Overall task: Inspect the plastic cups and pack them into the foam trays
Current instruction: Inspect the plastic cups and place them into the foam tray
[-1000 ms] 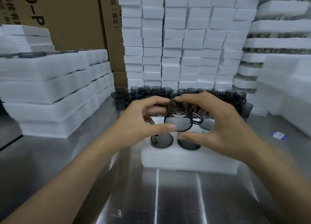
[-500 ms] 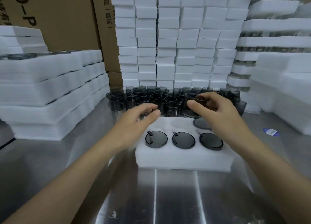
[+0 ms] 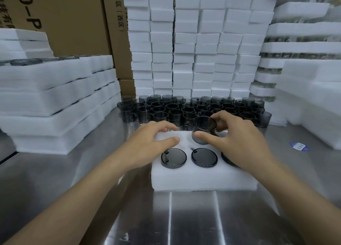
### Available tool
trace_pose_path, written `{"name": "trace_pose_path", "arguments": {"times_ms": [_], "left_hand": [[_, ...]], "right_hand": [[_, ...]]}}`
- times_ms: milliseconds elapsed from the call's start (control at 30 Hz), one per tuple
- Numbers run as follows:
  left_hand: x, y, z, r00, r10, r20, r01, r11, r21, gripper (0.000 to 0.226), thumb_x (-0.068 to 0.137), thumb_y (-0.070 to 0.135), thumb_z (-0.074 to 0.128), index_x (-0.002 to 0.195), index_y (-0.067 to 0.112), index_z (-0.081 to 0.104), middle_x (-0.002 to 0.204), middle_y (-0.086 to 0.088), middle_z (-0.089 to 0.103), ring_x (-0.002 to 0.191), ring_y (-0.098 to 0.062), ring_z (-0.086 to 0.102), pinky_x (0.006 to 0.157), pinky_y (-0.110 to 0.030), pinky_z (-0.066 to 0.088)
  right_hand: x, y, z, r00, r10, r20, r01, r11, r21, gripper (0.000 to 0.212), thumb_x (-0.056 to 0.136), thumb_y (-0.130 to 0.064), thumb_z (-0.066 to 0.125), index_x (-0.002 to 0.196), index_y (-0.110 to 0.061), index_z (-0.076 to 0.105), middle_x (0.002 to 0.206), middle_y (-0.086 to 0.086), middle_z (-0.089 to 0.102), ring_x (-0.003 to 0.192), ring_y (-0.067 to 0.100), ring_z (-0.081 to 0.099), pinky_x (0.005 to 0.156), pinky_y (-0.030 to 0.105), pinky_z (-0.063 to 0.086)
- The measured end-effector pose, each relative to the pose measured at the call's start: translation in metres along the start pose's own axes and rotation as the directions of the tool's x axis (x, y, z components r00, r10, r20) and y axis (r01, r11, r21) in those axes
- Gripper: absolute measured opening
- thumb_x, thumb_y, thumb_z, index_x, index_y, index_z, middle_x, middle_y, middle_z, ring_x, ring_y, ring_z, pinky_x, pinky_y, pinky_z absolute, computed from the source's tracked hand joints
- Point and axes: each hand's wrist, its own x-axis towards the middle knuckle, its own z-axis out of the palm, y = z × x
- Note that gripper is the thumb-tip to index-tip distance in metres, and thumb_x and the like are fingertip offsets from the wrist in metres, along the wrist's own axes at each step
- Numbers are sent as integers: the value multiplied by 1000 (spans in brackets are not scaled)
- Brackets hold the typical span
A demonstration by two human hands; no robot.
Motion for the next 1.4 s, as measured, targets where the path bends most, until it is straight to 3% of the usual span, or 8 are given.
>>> {"name": "trace_pose_path", "arguments": {"times_ms": [167,300,667,800,1000,1167,1300,1400], "left_hand": [[-1,3,-2,1000,-12,4,12,1000,10,48,78,63,62,125,54,66,131,15,61,133,-6,52,113,-45,44],[-2,1,0,1000,2,20,-2,999,34,50,79,65,62,128,54,64,137,18,58,139,-5,45,116,-48,43],[-3,0,0,996,4,84,-11,996,90,57,75,77,59,130,59,59,139,24,48,145,-8,34,120,-50,37],[-3,0,-2,995,0,100,-10,996,94,54,79,73,61,132,60,58,139,28,46,146,-7,33,121,-51,37],[-4,0,-2,994,4,106,-15,994,108,52,80,72,61,131,60,58,140,28,45,145,-7,32,121,-50,37],[-4,0,-2,994,3,109,-14,994,104,54,80,73,61,132,59,58,141,26,45,145,-7,32,121,-50,37],[-4,0,-3,993,2,118,-14,995,103,57,78,76,59,133,60,57,142,25,45,145,-7,32,120,-51,37],[-4,0,-2,993,1,116,-12,996,93,55,79,74,60,132,60,57,142,24,45,146,-7,31,121,-51,37]], "right_hand": [[-2,-3,4,999,-29,-12,27,988,-149,83,72,-95,53,136,-43,58,110,-19,75,108,14,70,73,35,51],[0,-3,8,1000,-10,7,11,988,-156,79,73,-94,53,134,-45,57,111,-19,75,108,16,70,71,35,50],[5,-4,10,992,-58,108,84,963,-254,85,75,-96,47,140,-42,52,122,-15,72,112,19,69,84,38,48],[3,0,5,994,-12,112,26,992,-120,80,76,-95,46,130,-38,63,122,-19,69,112,11,66,88,40,52],[8,3,5,990,6,142,14,991,-136,60,80,-91,51,98,-37,70,89,-17,68,93,12,65,69,34,50],[8,5,1,991,-8,134,27,990,-138,64,77,-90,57,114,-40,72,108,-19,73,106,11,65,84,39,53],[13,11,-7,996,-55,67,47,992,114,30,88,-63,71,83,-33,67,83,-15,72,84,2,66,79,33,56],[15,13,-6,988,-77,132,57,987,149,27,92,-43,77,73,-28,66,71,-9,70,71,5,64,69,27,50]]}}
